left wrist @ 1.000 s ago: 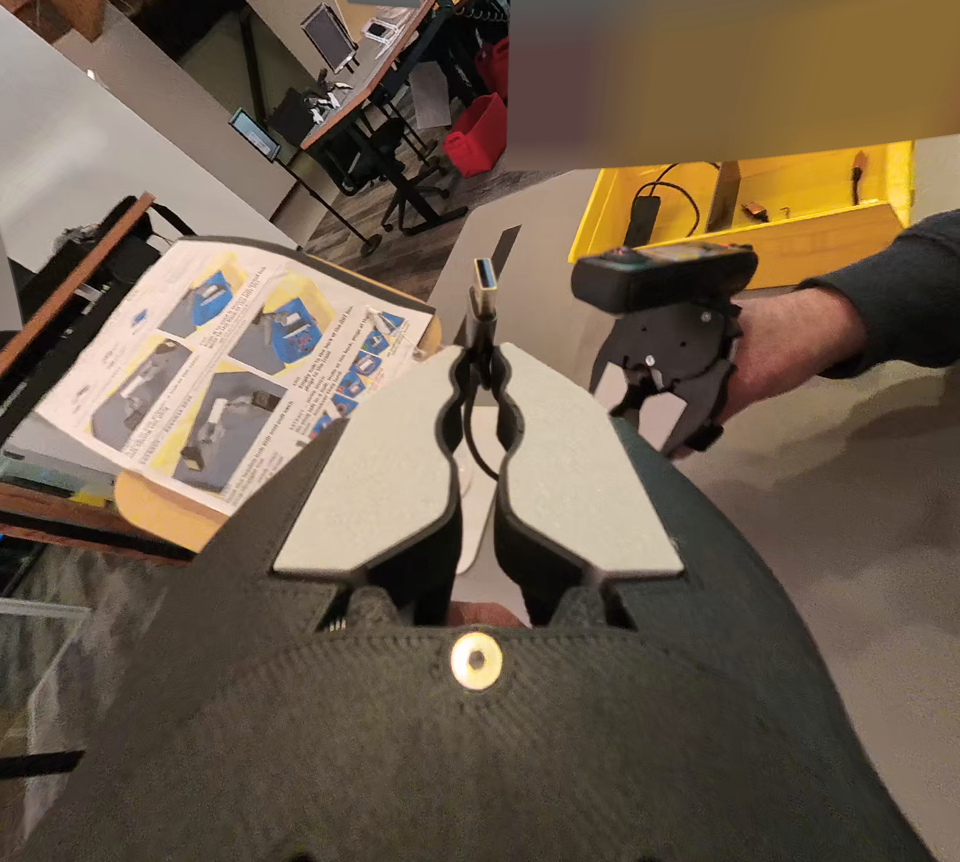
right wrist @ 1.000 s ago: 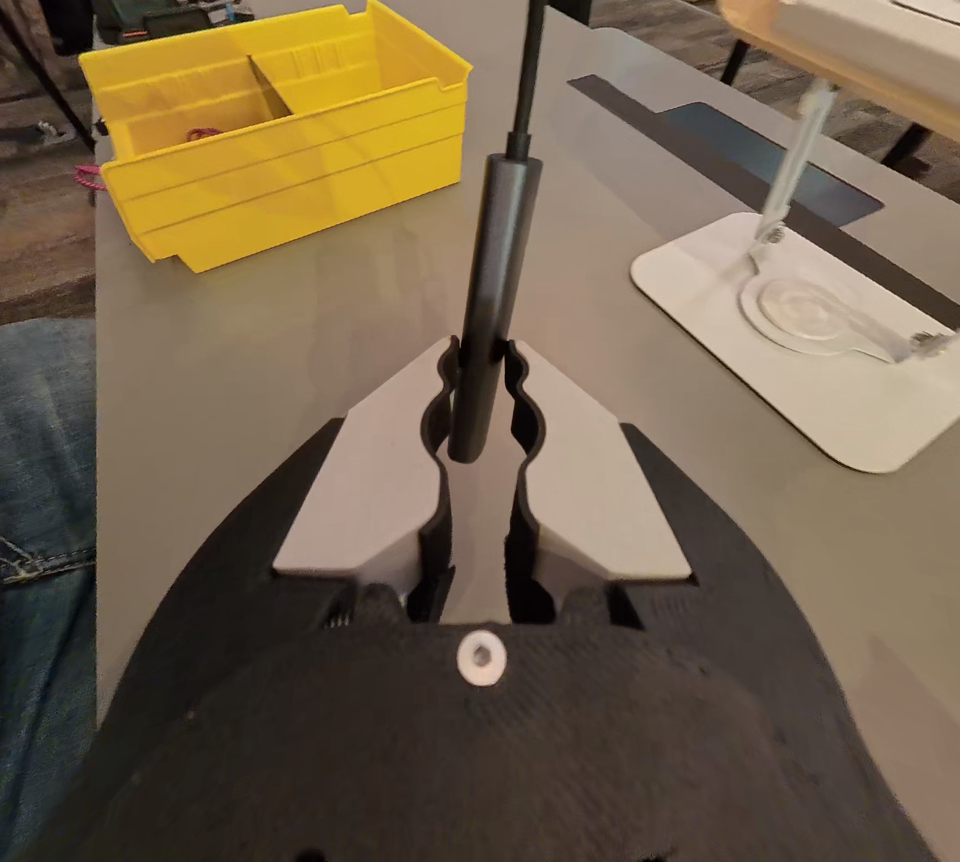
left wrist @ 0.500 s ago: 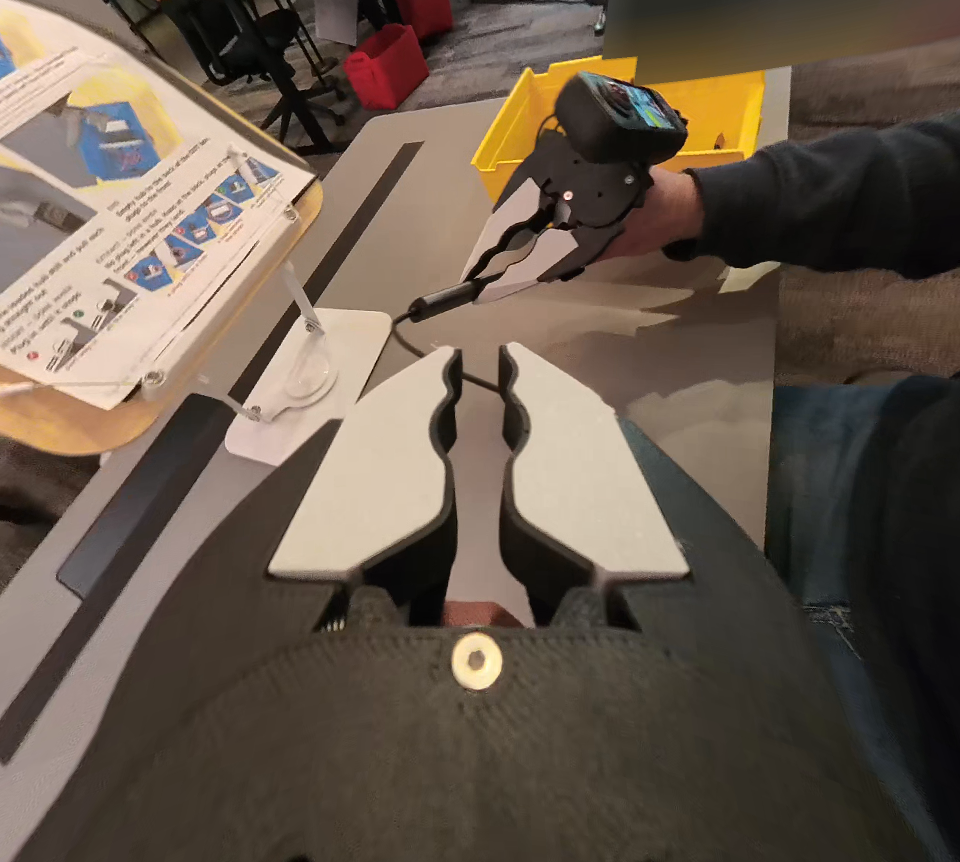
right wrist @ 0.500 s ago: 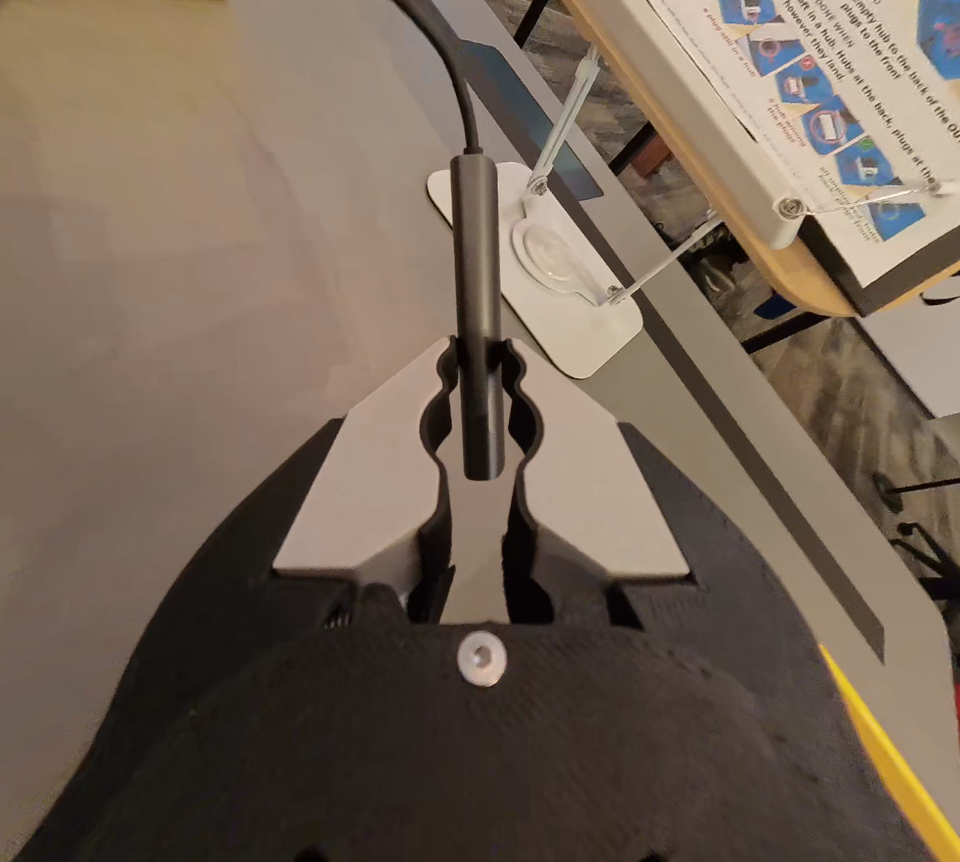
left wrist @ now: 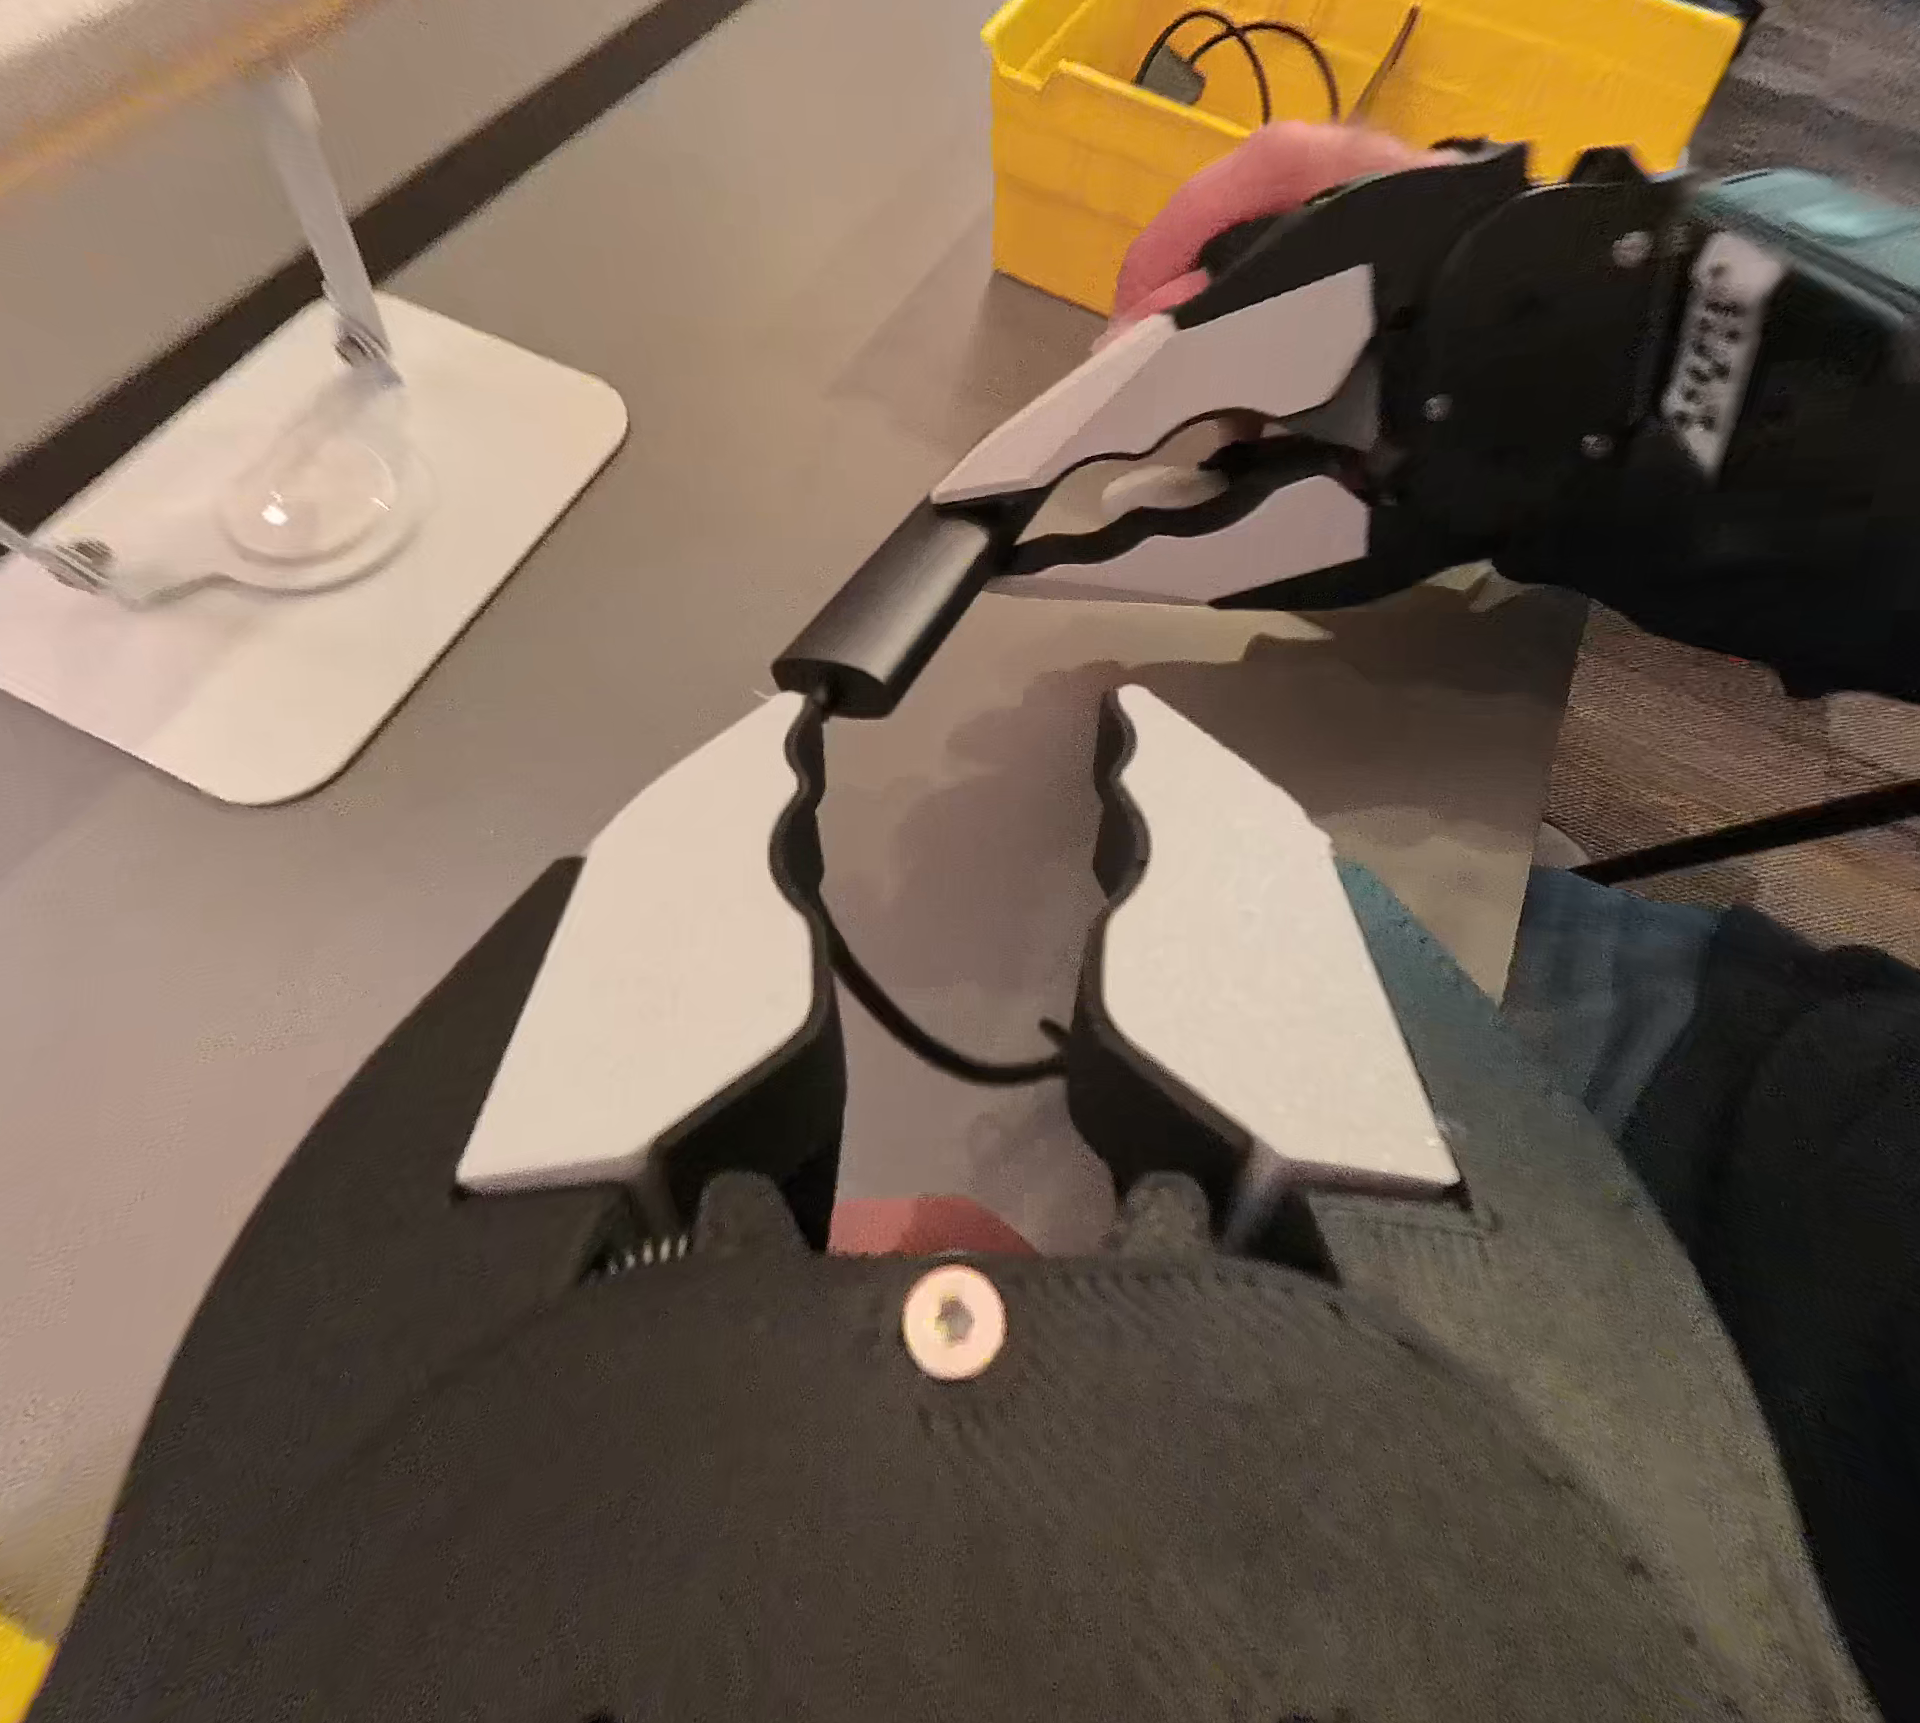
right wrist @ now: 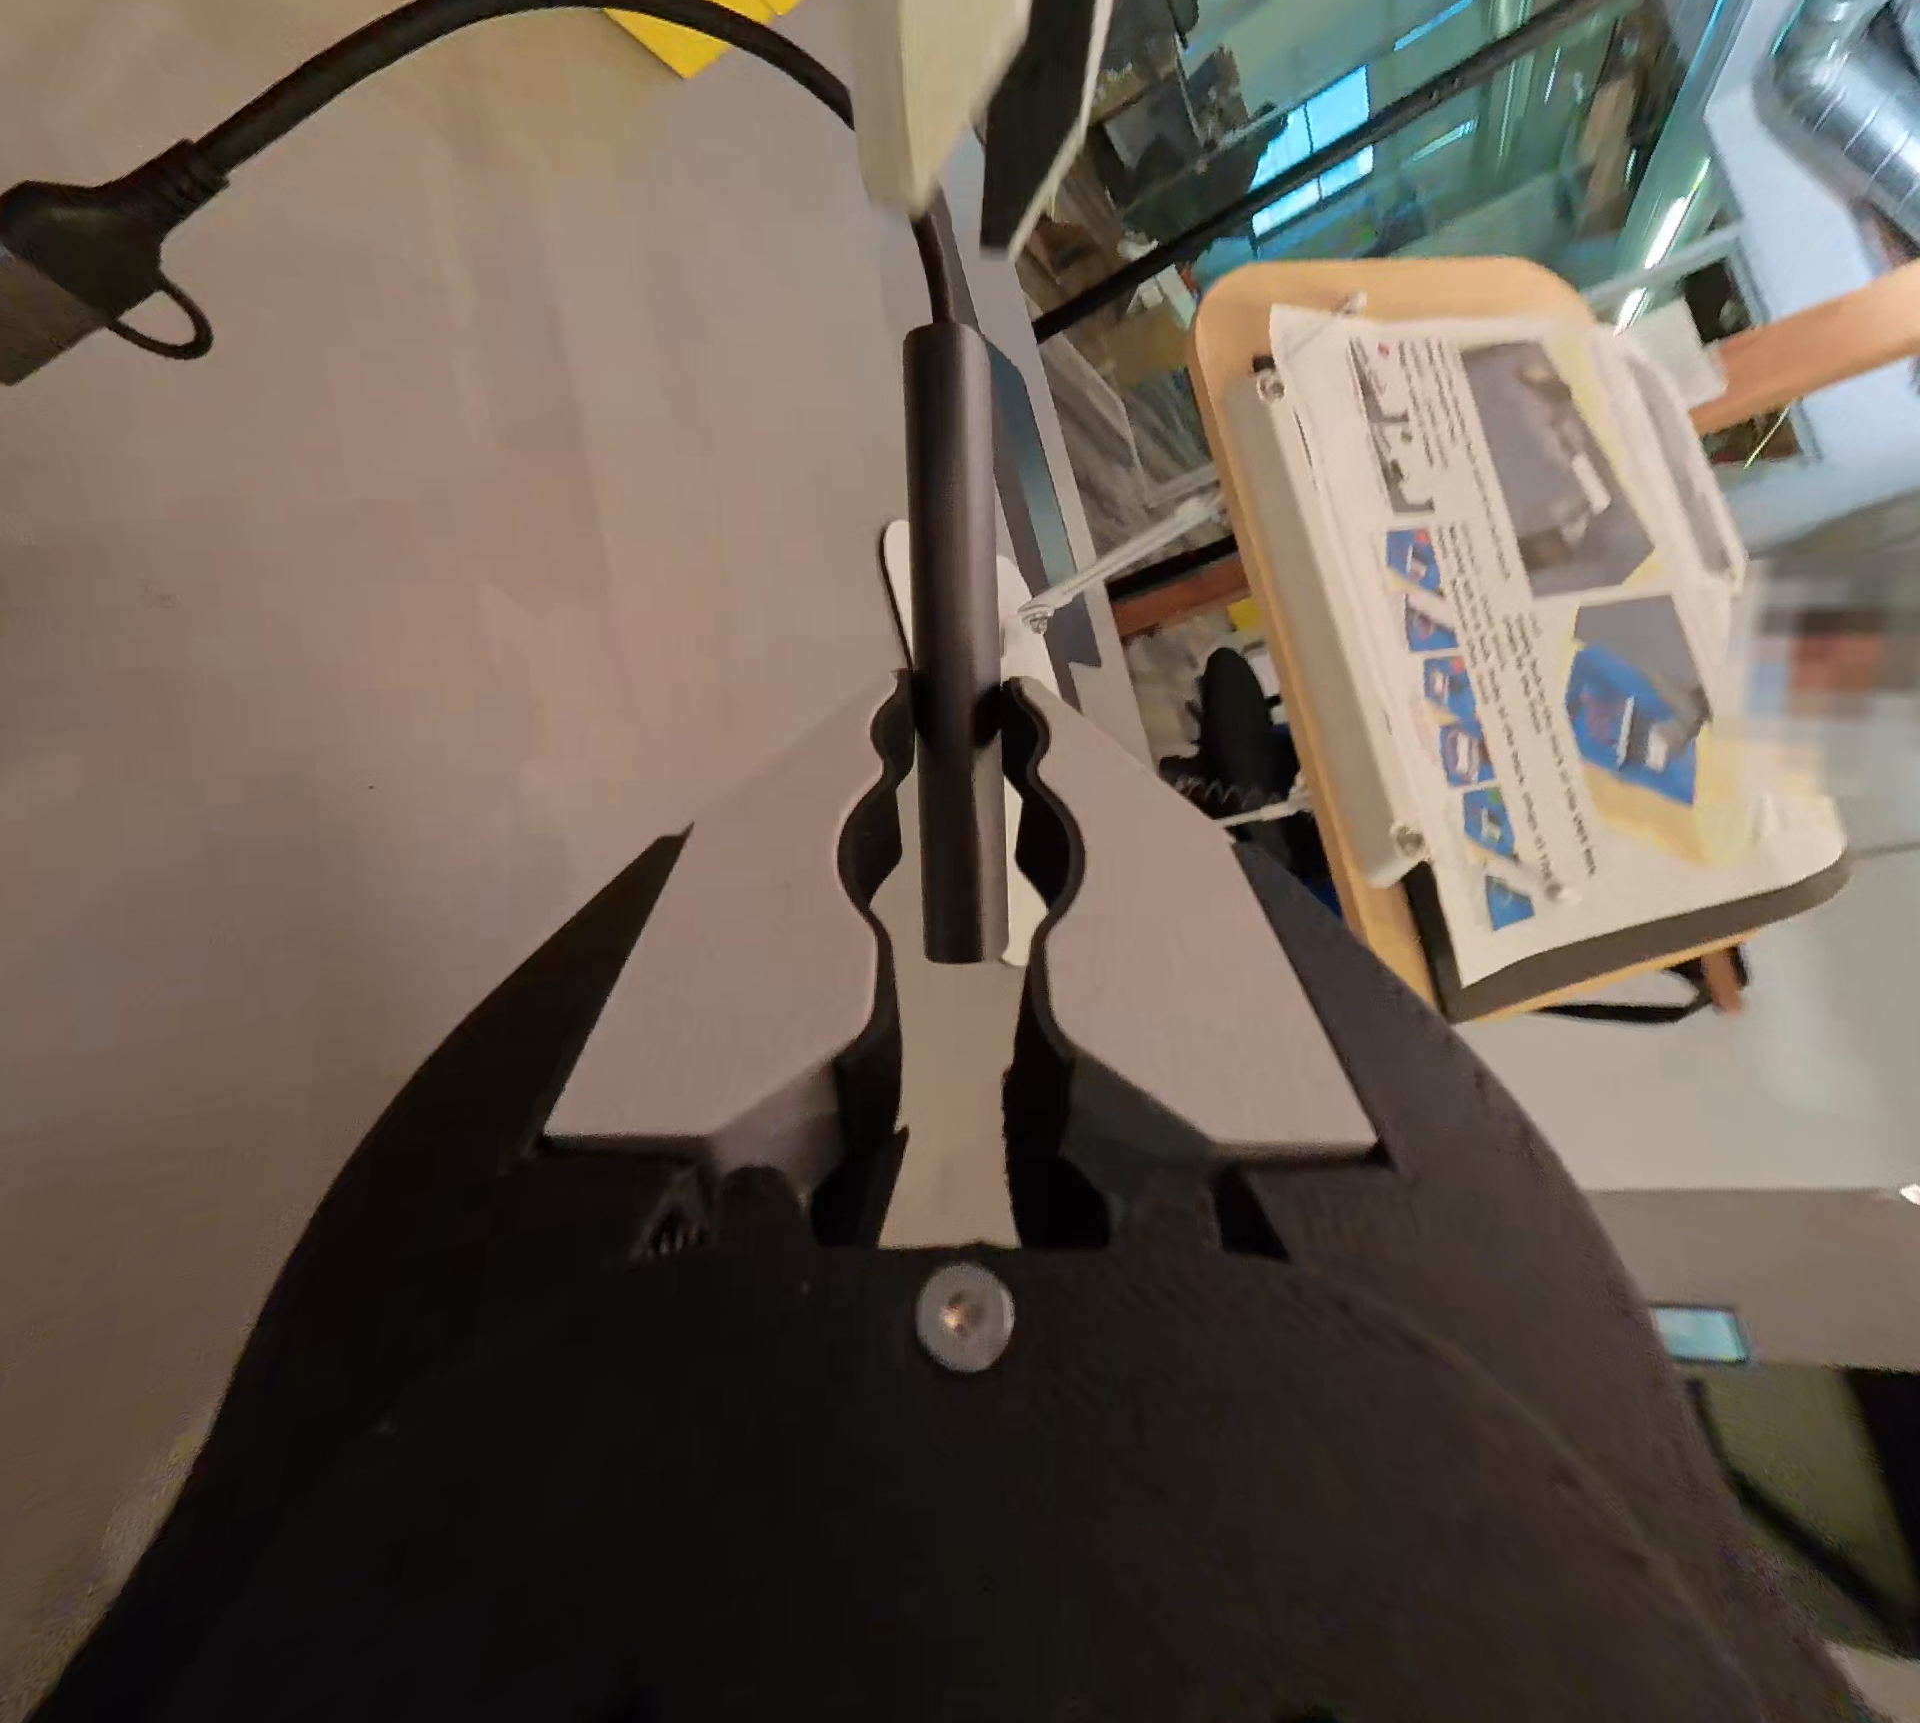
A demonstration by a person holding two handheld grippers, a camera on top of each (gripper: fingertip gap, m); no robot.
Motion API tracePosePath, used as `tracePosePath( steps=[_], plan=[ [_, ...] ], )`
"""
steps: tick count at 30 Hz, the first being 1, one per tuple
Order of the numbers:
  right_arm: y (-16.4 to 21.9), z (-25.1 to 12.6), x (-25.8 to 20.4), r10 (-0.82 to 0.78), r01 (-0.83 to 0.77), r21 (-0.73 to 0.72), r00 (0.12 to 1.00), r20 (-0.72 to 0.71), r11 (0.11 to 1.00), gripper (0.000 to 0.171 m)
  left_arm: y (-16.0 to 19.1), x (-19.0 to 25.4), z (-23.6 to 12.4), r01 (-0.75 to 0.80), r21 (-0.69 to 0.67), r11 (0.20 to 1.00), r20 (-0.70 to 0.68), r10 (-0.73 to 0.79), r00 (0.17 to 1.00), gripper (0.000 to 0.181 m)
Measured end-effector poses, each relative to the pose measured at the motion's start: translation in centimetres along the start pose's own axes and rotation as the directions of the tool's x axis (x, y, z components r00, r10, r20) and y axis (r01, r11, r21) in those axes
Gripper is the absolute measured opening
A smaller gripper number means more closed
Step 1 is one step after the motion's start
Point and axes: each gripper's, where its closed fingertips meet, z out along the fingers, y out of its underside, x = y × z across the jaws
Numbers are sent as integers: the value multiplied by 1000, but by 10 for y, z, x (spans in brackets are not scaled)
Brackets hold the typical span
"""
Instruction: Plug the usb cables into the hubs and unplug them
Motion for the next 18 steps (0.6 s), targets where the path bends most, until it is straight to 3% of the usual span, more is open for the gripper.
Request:
tracePosePath(
  steps=[7,12,15,18],
  plan=[
    [-21,-7,-15,-165,161,96,986,34,982,14,17,-5,21,85,-48,995,-80,-89,993,45],
    [-30,-7,-17,-214,206,134,976,47,969,14,32,11,27,142,-145,979,-289,-179,941,33],
    [-25,-2,-19,-198,187,135,978,70,973,14,35,8,32,191,-138,972,-310,-225,924,33],
    [-17,5,-20,-174,164,115,981,87,980,15,37,3,38,216,-96,972,-248,-234,940,33]
  ],
)
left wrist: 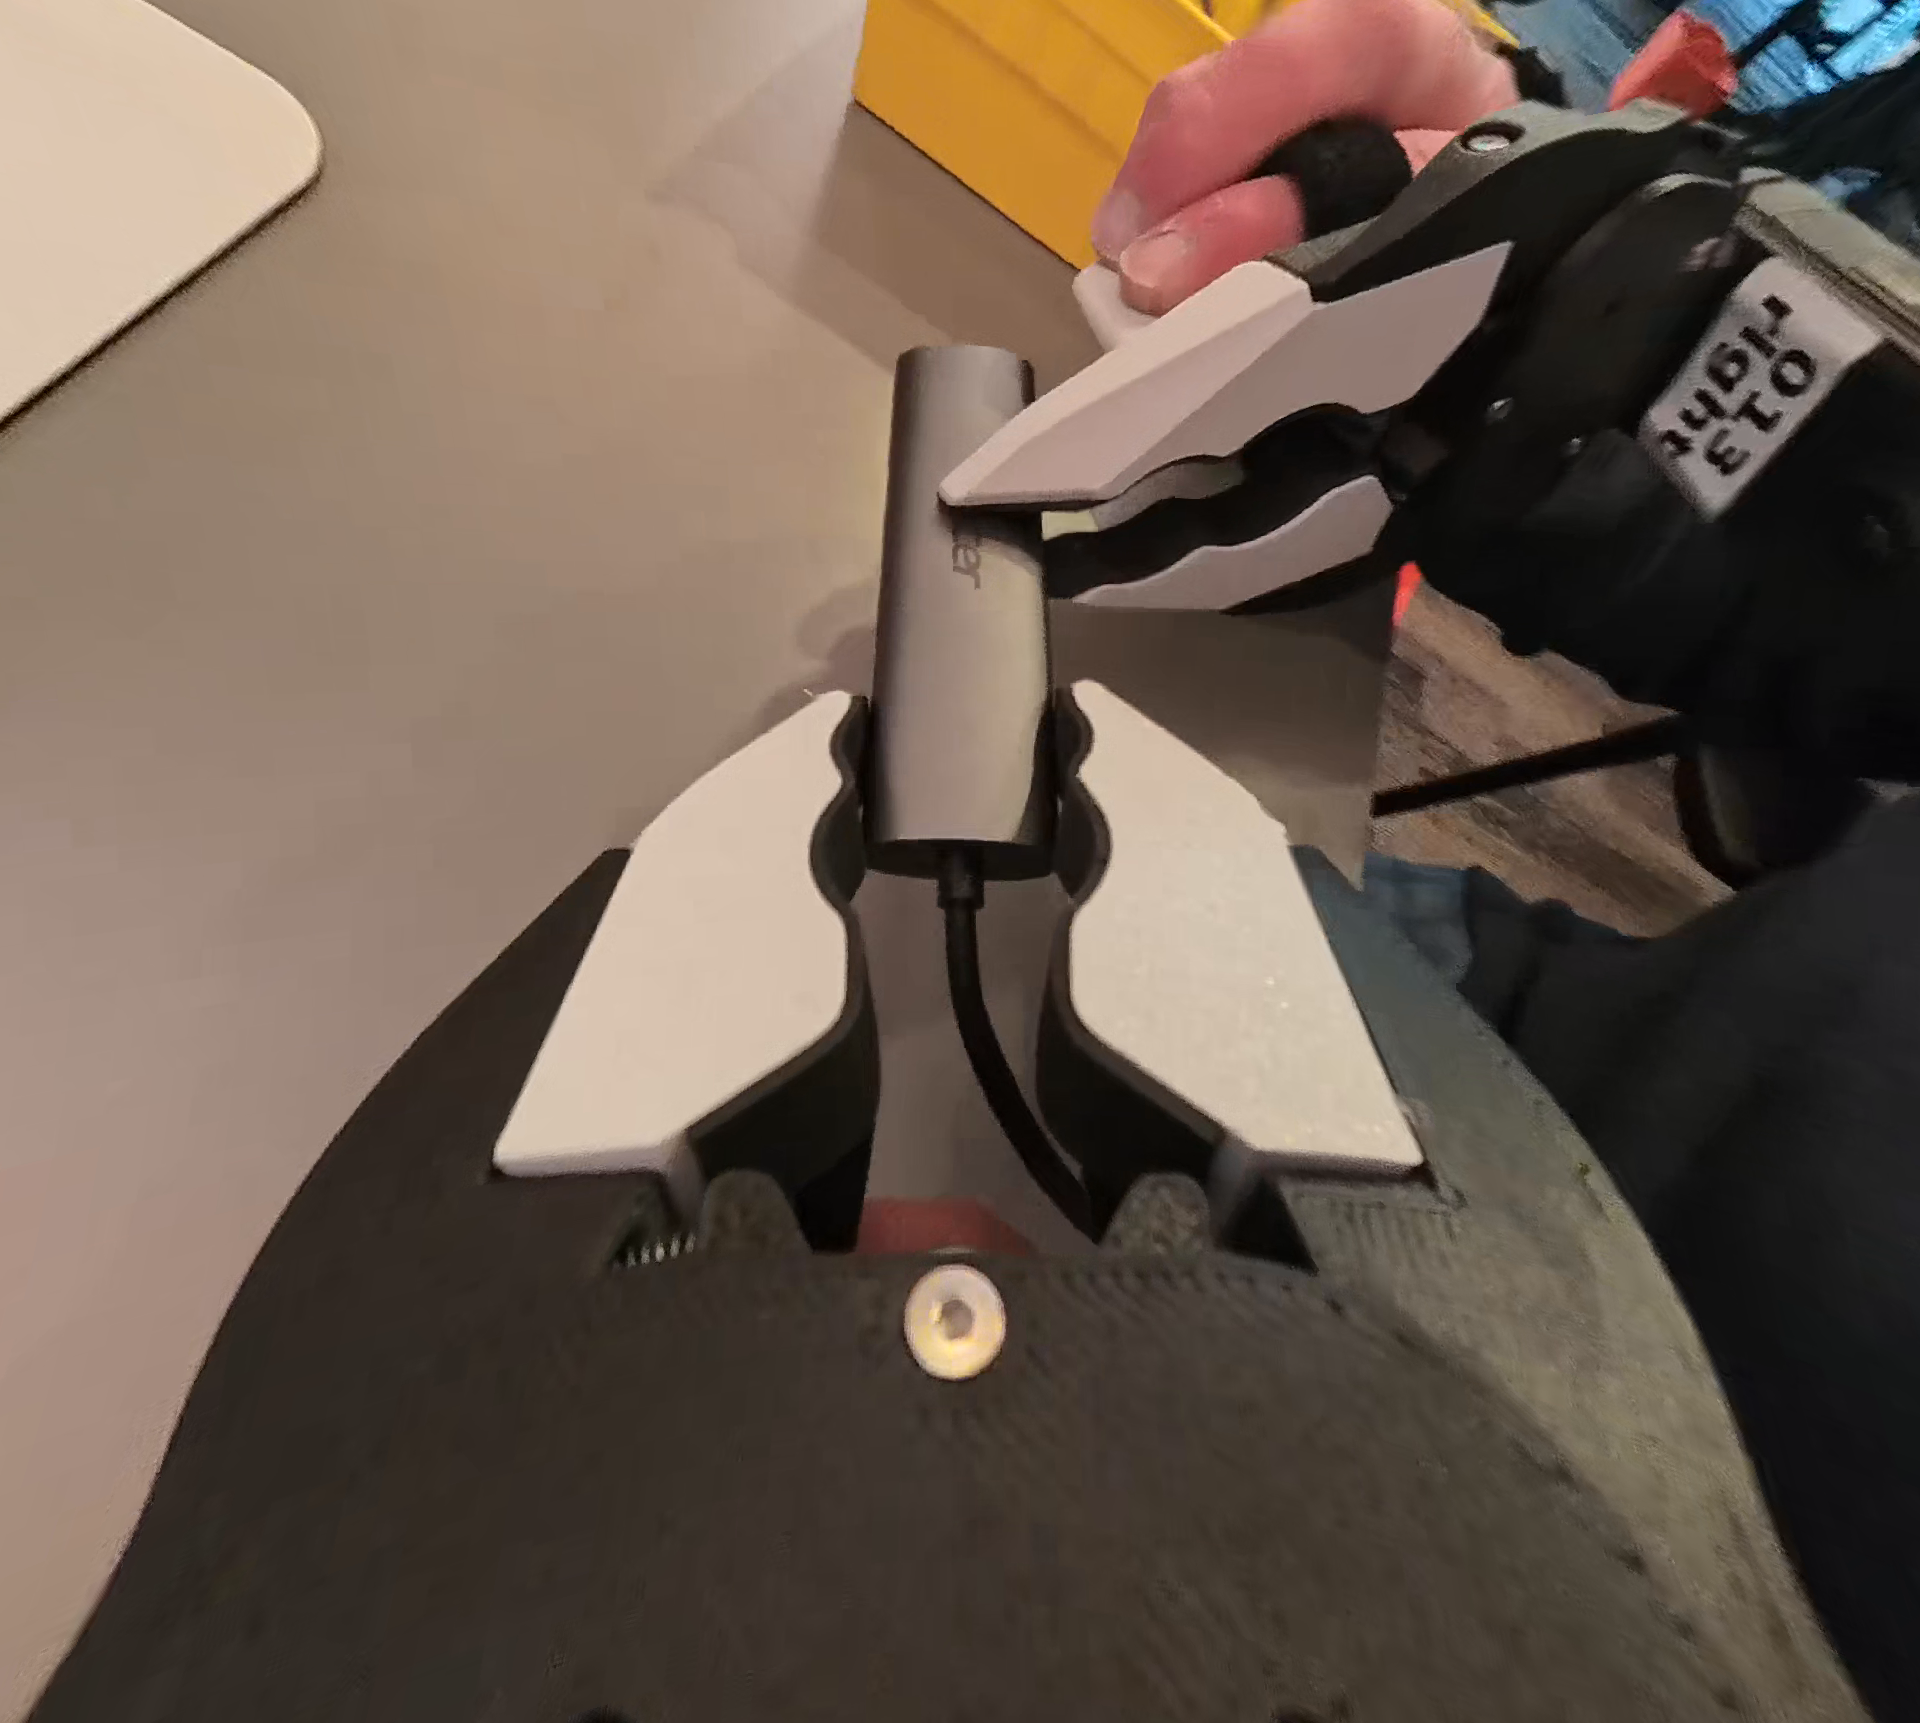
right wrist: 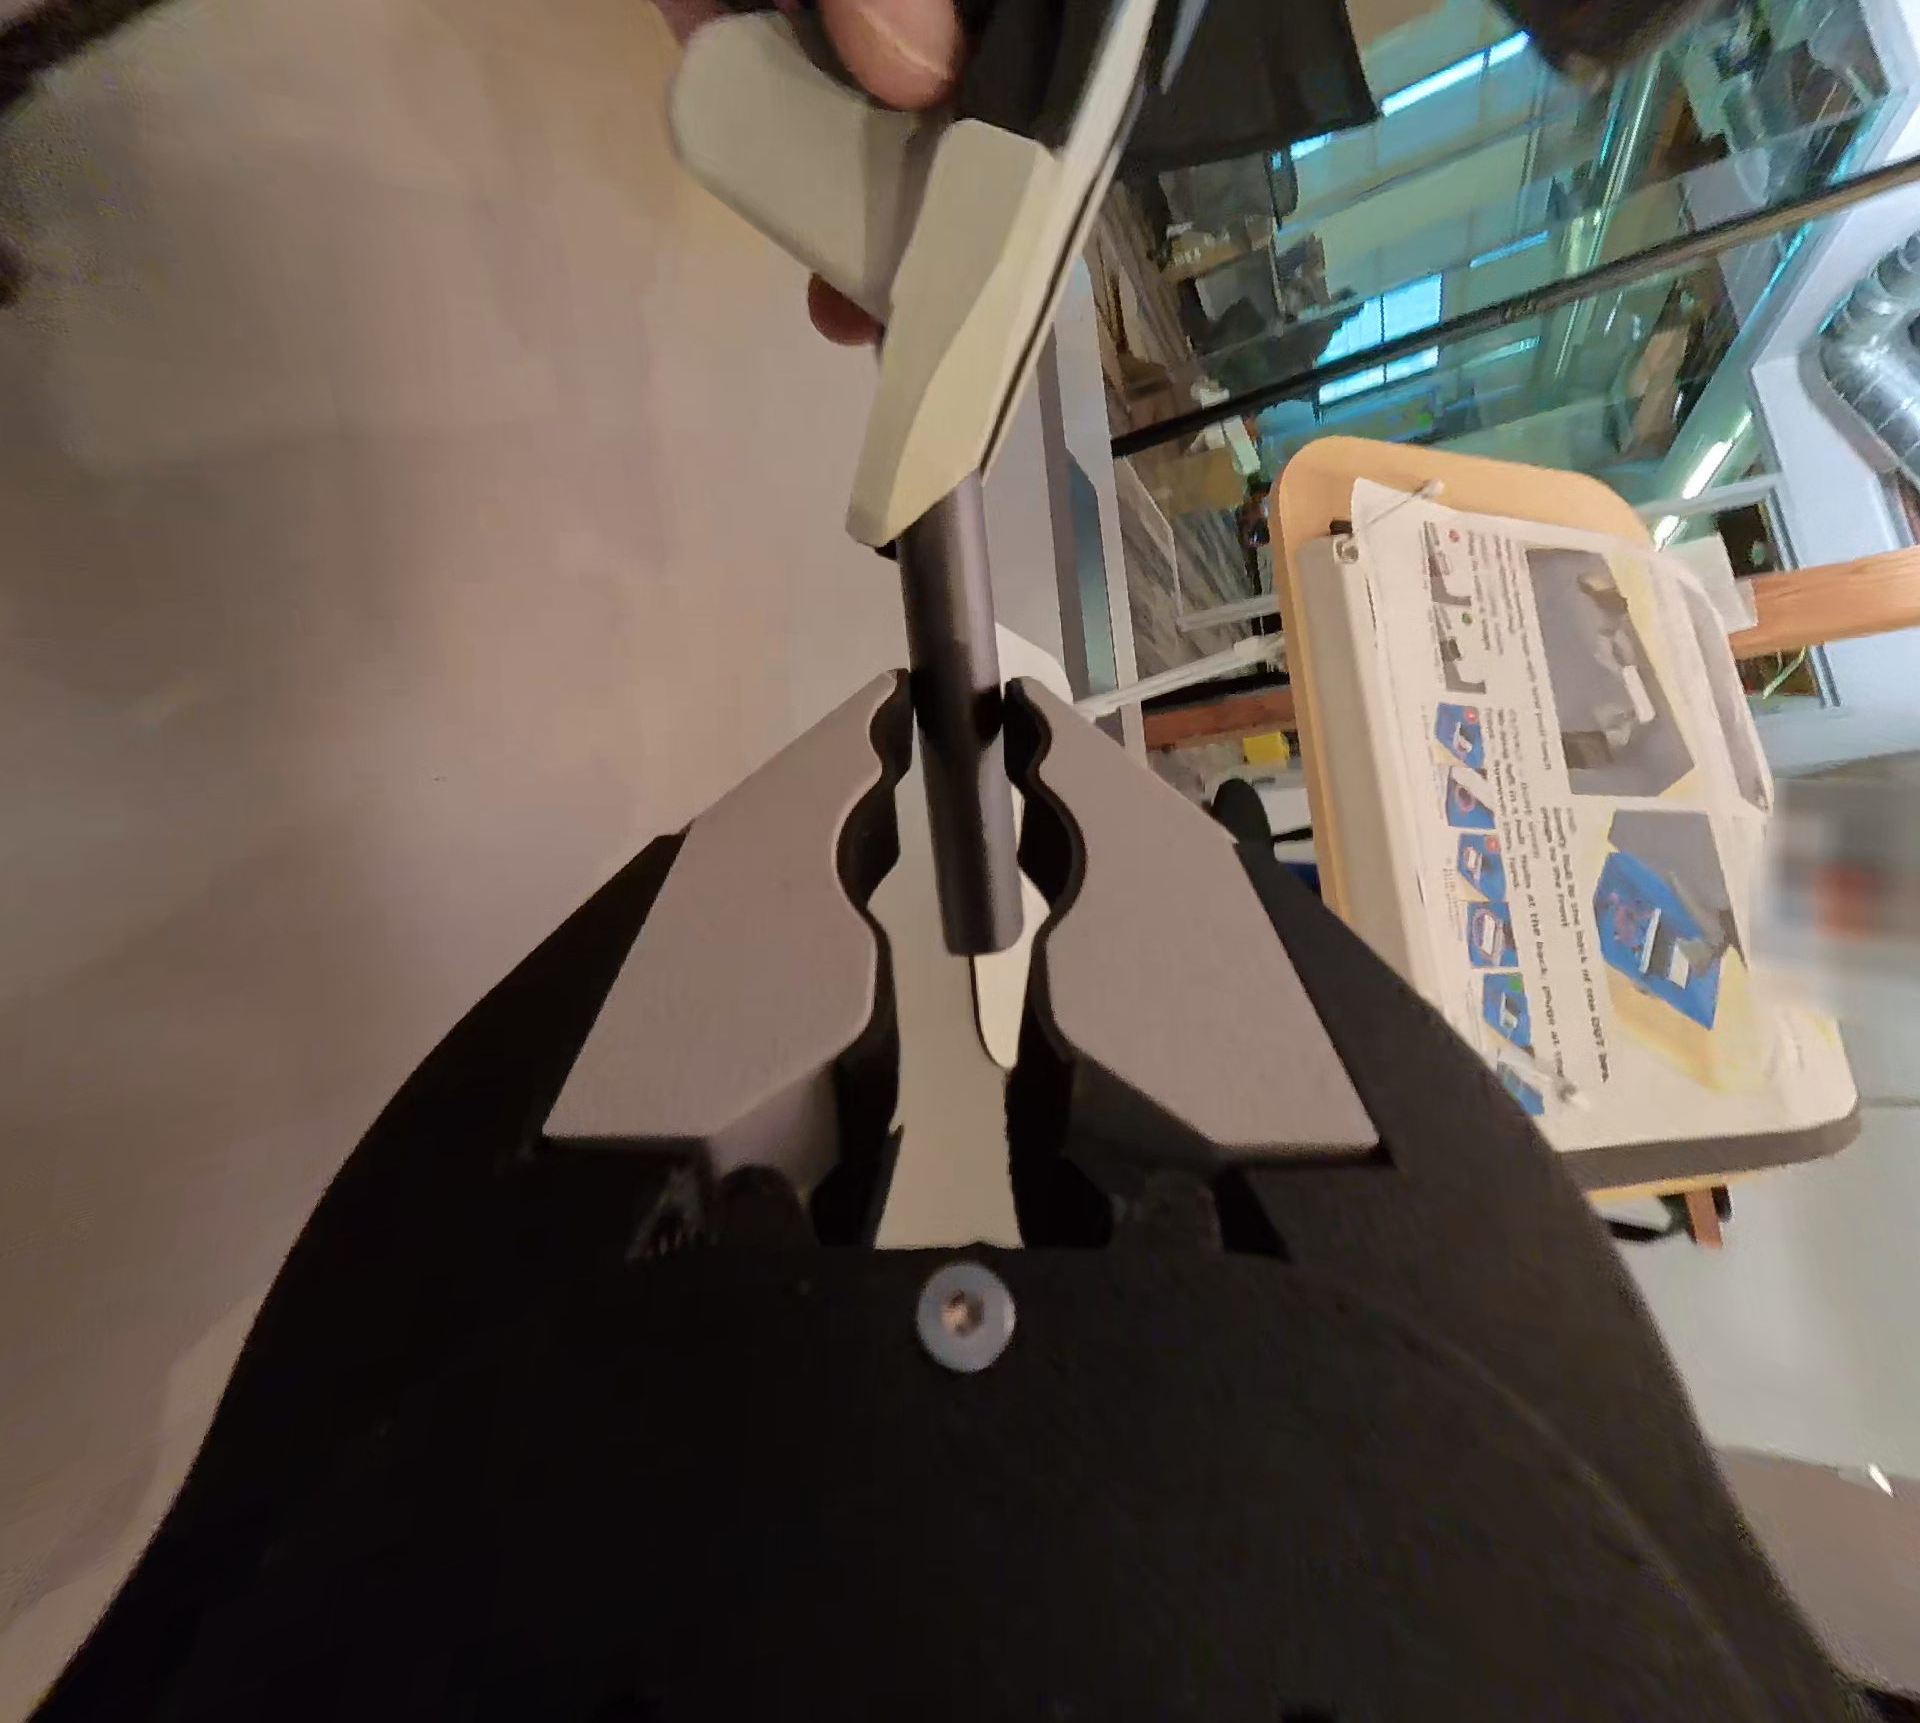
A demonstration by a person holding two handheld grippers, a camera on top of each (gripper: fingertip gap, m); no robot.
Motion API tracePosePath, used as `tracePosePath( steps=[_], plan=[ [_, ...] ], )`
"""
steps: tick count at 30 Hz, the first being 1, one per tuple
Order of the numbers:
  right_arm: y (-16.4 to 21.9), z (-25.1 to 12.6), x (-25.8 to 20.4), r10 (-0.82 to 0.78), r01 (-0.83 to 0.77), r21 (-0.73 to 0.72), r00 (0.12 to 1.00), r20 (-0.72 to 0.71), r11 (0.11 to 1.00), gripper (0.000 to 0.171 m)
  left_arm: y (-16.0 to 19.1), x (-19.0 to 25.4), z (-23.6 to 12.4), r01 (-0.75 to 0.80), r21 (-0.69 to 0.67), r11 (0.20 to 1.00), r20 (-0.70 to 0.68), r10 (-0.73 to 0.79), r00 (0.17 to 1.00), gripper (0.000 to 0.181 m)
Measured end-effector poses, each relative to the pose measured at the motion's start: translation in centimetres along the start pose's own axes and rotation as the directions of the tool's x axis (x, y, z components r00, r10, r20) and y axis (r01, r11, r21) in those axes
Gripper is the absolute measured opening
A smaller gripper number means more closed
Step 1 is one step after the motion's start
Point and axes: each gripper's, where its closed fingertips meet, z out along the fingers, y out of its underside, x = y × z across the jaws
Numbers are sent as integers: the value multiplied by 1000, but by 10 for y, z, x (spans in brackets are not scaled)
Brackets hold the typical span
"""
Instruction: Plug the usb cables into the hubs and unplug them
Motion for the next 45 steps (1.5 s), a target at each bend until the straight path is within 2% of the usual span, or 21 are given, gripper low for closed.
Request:
tracePosePath(
  steps=[4,7,8,10,11,13,16,18,19,22,24,26,31,37,40,41,43,45],
  plan=[
    [20,7,7,82,-85,-121,996,-30,989,32,0,-9,1,11,70,998,128,-20,992,33],
    [29,2,13,337,-339,-165,941,-39,926,43,-5,-16,-7,-9,157,988,228,-27,973,32],
    [30,1,13,435,-435,-168,900,-36,885,48,-6,-18,-9,-29,172,985,267,-18,963,32],
    [20,-1,7,617,-608,-136,787,28,782,69,-10,-20,-13,-72,203,977,333,0,943,33],
    [12,0,6,700,-692,-112,711,69,713,80,-12,-19,-14,-87,213,973,357,5,934,33],
    [2,0,8,833,-831,-73,541,117,551,86,-13,-20,-14,-129,211,969,413,31,910,33],
    [4,2,17,945,-958,-21,277,174,285,73,-15,-19,-14,-191,218,957,462,71,884,33],
    [2,5,15,958,-992,-44,103,268,118,62,-17,-14,-13,-225,225,948,481,93,872,33],
    [-3,5,16,945,-997,-39,44,325,60,57,-17,-12,-12,-269,205,941,508,133,851,33],
    [-11,5,17,908,-999,-40,-46,417,-32,41,-17,-4,-8,-354,172,919,556,206,805,33],
    [-19,2,18,861,-996,-48,-94,500,-81,24,-14,-5,-5,-372,147,916,571,229,789,33],
    [-24,1,19,832,-995,-48,-99,546,-87,16,-9,-7,0,-350,140,926,554,219,803,33],
    [-25,-2,18,768,-993,-96,-108,631,-61,15,-8,2,-4,-377,134,916,512,262,818,37],
    [-21,-6,-1,765,-973,-194,-31,644,124,15,0,8,-33,-352,109,930,491,257,832,40],
    [-15,-8,-12,770,-953,-240,-10,638,187,15,6,11,-68,-384,79,920,542,284,791,38],
    [-14,-8,-15,770,-948,-242,6,638,207,15,8,10,-85,-409,38,912,574,315,756,38],
    [-10,-8,-19,773,-944,-244,19,634,224,15,12,-2,-135,-451,-97,887,679,390,622,37],
    [-7,-8,-21,771,-945,-236,24,636,225,15,20,-10,-187,-421,-161,893,720,398,569,34]
  ],
)
